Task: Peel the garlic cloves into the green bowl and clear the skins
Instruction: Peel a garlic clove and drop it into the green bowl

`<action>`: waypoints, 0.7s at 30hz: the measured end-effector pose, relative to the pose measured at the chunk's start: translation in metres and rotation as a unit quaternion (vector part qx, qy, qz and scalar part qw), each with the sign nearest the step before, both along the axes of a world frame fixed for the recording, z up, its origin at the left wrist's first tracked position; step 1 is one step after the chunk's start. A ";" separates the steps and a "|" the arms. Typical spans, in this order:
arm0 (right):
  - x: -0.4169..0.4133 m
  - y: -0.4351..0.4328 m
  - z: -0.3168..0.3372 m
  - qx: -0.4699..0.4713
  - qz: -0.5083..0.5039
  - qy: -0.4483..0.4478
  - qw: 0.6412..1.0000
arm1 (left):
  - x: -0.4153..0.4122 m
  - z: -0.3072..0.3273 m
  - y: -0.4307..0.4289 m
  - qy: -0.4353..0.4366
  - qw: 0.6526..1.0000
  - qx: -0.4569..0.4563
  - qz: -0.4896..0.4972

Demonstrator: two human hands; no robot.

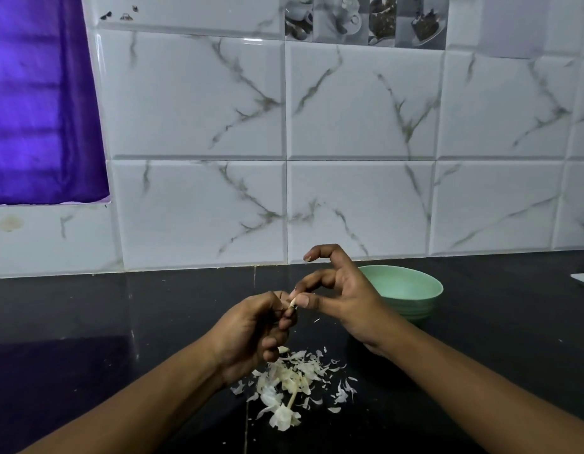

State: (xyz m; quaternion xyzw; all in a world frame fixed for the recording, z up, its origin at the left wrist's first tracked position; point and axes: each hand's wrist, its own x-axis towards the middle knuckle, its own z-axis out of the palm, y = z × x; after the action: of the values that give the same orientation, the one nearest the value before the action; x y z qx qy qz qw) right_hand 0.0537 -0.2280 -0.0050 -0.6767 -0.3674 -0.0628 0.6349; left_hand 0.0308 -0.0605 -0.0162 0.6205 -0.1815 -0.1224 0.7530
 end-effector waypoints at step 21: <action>0.008 0.001 -0.004 0.048 -0.001 0.228 0.972 | 0.013 -0.007 0.020 -0.247 0.926 0.223 0.181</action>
State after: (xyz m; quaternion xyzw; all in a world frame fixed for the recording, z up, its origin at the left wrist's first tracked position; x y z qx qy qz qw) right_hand 0.0613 -0.2270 -0.0091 -0.6420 -0.2086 0.0753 0.7339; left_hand 0.0443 -0.0409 -0.0228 0.8052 -0.2146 0.1353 0.5360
